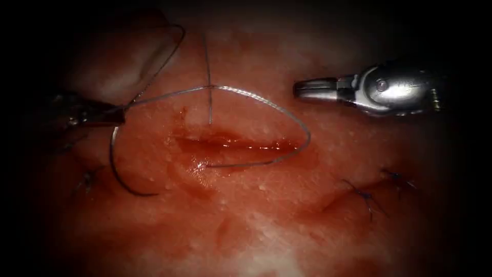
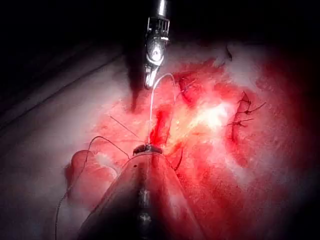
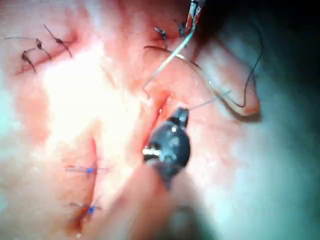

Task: Wound Closure
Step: Loop the long suture end twice around the right tool.

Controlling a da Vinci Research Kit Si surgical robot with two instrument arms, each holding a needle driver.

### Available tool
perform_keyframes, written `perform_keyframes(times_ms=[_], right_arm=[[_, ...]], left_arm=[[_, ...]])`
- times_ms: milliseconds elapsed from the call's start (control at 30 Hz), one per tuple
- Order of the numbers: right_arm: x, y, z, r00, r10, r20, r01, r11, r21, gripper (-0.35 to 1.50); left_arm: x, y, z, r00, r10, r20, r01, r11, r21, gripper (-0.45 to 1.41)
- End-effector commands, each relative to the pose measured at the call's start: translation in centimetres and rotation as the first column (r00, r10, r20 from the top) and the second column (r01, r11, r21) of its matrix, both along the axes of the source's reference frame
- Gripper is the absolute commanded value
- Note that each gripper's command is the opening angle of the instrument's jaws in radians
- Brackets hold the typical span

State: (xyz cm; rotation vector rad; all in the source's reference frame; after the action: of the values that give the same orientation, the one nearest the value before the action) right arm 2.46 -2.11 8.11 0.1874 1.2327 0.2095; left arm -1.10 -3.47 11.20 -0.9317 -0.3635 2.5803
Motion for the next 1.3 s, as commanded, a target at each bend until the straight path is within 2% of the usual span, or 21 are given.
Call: perform_keyframes(times_ms=[33, 267, 333, 600, 767, 1067, 1100, 1200, 1233, 1267, 1300], right_arm=[[0.16, -0.13, 0.11, 1.000, -0.003, -0.005, 0.004, 1.000, 0.020, -0.35], [0.48, -0.18, -0.06, 0.999, 0.004, -0.046, -0.002, 1.000, 0.030, -0.35], [0.63, -0.22, -0.18, 0.997, 0.000, -0.071, 0.002, 0.999, 0.033, -0.35], [0.97, -0.34, -0.35, 0.991, 0.007, -0.132, 0.000, 0.999, 0.052, -0.35], [1.18, -0.33, -0.42, 0.983, 0.038, -0.177, -0.024, 0.996, 0.081, -0.35], [1.21, -0.26, -0.36, 0.981, 0.136, -0.139, -0.128, 0.990, 0.065, -0.35], [1.21, -0.26, -0.34, 0.981, 0.143, -0.132, -0.136, 0.989, 0.062, -0.21], [1.22, -0.24, -0.30, 0.979, 0.176, -0.106, -0.171, 0.984, 0.056, 0.73], [1.23, -0.23, -0.30, 0.977, 0.188, -0.097, -0.183, 0.982, 0.054, 0.94], [1.24, -0.22, -0.30, 0.977, 0.195, -0.088, -0.191, 0.980, 0.054, 1.09], [1.25, -0.22, -0.29, 0.977, 0.195, -0.080, -0.192, 0.980, 0.054, 1.11]], left_arm=[[-0.09, 0.00, 0.09, 1.000, -0.004, 0.000, 0.004, 1.000, -0.003, -0.45], [-0.35, -0.02, 0.45, 1.000, -0.027, -0.008, 0.027, 1.000, -0.006, -0.45], [-0.43, -0.04, 0.65, 0.999, -0.036, -0.012, 0.036, 0.999, -0.010, -0.45], [-0.47, -0.11, 0.96, 0.999, -0.045, -0.025, 0.045, 0.999, -0.011, -0.45], [-0.56, -0.15, 1.00, 0.999, -0.043, -0.033, 0.043, 0.999, -0.009, -0.45], [-0.73, -0.32, 0.82, 0.998, -0.021, -0.057, 0.022, 1.000, 0.020, -0.45], [-0.75, -0.34, 0.78, 0.998, -0.024, -0.060, 0.026, 0.999, 0.027, -0.45], [-0.81, -0.39, 0.64, 0.998, -0.009, -0.062, 0.011, 0.999, 0.034, -0.45], [-0.83, -0.41, 0.59, 0.998, 0.000, -0.062, 0.002, 0.999, 0.037, -0.45], [-0.85, -0.43, 0.53, 0.998, 0.008, -0.064, -0.006, 0.999, 0.038, -0.45], [-0.86, -0.45, 0.49, 0.998, 0.010, -0.065, -0.007, 0.999, 0.042, -0.45]])
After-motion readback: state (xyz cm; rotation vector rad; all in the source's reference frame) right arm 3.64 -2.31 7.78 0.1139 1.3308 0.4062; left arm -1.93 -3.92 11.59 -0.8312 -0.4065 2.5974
